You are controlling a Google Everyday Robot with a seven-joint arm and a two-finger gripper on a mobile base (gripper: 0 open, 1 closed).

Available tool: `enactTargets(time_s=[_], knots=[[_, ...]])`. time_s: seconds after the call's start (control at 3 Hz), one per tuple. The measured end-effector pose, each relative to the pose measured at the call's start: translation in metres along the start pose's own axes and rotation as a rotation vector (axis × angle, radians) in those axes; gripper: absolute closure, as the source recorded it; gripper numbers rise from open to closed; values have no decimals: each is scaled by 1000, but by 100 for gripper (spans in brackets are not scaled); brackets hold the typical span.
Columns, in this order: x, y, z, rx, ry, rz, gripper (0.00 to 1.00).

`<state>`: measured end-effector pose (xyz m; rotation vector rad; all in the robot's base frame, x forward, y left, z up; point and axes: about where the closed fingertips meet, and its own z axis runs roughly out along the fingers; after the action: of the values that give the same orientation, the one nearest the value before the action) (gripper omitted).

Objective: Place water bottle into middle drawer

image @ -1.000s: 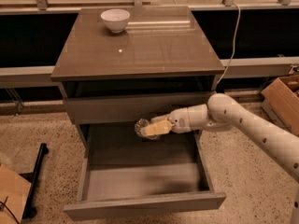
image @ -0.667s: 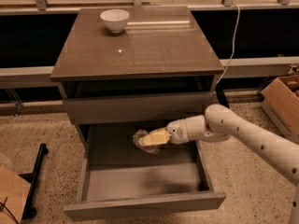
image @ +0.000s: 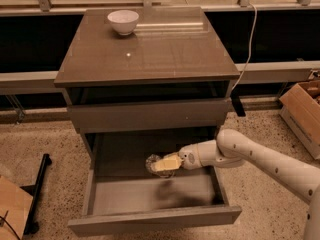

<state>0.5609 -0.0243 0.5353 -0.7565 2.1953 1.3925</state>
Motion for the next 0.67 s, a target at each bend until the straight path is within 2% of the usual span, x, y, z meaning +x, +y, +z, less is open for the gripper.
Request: enactTargets(time_s=[0.33, 0.67], knots=[[20, -28, 0, 93, 59, -10, 100], [41, -49, -2, 182, 155, -4, 100]])
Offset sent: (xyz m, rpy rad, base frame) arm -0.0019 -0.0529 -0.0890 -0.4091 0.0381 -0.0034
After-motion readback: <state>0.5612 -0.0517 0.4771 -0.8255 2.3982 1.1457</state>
